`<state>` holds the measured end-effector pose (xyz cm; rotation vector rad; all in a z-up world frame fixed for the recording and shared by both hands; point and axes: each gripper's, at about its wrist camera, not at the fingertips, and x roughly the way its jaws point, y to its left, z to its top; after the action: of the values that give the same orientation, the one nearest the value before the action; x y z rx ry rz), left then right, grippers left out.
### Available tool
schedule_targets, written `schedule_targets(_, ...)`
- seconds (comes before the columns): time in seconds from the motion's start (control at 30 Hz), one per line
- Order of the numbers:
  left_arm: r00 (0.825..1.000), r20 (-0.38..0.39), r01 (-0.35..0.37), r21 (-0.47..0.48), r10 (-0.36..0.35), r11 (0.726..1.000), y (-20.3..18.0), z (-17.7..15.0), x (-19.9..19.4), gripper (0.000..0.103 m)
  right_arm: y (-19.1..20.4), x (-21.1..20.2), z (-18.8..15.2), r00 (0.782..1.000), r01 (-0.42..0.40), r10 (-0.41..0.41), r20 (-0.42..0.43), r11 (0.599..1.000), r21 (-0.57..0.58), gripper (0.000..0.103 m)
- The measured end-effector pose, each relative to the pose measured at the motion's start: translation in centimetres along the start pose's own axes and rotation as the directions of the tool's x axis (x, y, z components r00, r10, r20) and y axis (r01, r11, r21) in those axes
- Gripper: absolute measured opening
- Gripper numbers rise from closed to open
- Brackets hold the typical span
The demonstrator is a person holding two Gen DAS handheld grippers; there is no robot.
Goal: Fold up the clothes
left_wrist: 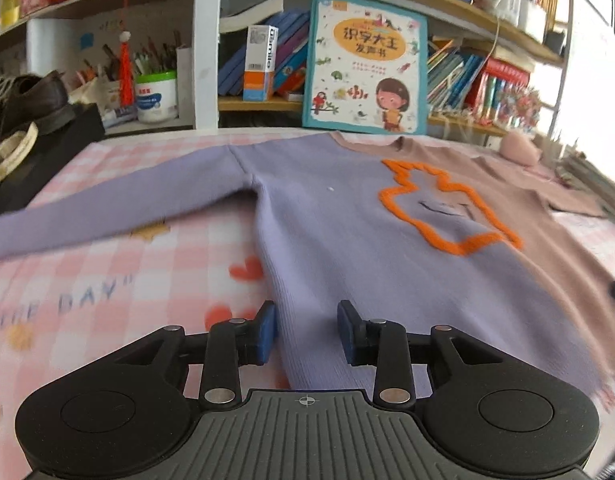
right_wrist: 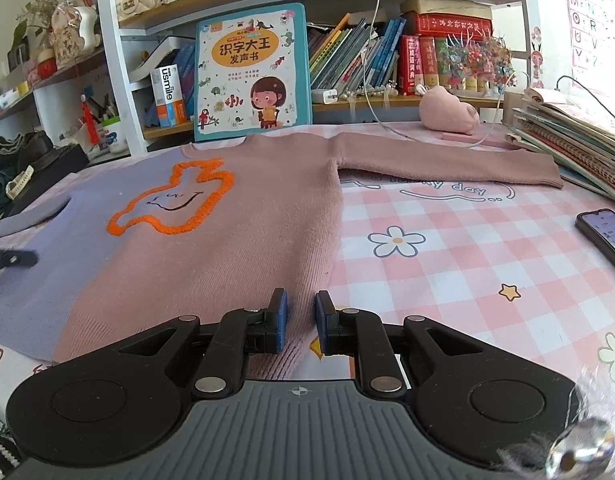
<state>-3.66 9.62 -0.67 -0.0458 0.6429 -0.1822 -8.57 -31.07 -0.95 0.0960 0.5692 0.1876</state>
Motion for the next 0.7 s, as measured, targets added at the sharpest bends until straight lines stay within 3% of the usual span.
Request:
schedule_targets(0.1, 1.000, 0.000, -0.003, 0.046, 0.003, 0.999, -0.7, -0.5, -0.7, 0.029, 0.1, -0.2, -0.1, 1.000, 0.006, -0.006, 0.000, 1.000, -0.009, 0.014)
schedule_targets(0.17, 1.000, 0.002, 0.008, 0.044, -0.008, 0.999, -0.7, -0.6, -0.9, 0.019, 0.5, -0.4, -0.1, 1.000, 0.010, -0.010, -0.001, 0.999, -0.044, 0.010)
schedule_targets(0.27, 1.000, -0.003, 0.024, 0.032, -0.024, 0.999, -0.2, -0.6, -1.0, 0.012, 1.2, -0.8, -0.3, 1.000, 0.031, -0.031, 0.000, 0.996, -0.084, 0.009)
schedule_targets(0.7, 0.999, -0.003, 0.043, 0.039, -0.043, 0.998, -0.3, -1.2, -1.7, 0.012, 0.8, -0.8, -0.5, 0.998, 0.066, -0.065, 0.016, 0.994, -0.088, 0.009)
